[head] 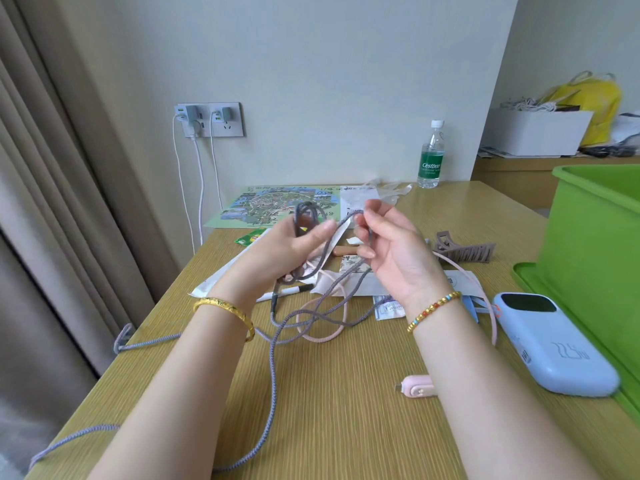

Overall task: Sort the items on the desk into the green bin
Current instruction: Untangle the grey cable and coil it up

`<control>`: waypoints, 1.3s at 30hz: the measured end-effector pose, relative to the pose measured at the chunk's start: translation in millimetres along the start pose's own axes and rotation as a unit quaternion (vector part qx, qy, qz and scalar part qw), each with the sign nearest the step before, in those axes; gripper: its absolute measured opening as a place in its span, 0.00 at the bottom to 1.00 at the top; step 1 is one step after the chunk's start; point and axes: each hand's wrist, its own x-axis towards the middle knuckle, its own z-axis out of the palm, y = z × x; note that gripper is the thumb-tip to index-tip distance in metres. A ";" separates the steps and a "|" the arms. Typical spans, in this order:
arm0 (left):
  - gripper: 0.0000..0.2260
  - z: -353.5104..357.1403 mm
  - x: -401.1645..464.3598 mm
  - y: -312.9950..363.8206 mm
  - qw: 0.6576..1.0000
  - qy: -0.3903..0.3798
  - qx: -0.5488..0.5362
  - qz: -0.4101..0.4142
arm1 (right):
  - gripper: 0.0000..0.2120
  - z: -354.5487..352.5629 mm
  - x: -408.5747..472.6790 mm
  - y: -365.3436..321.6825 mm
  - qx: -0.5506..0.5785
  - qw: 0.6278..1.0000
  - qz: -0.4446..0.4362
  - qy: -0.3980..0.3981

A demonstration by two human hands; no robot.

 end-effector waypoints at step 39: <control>0.16 6.5 12.7 -8.2 0.955 0.147 -0.254 -0.033 | 0.07 1.7 0.9 12.8 -0.213 0.970 0.089 -0.079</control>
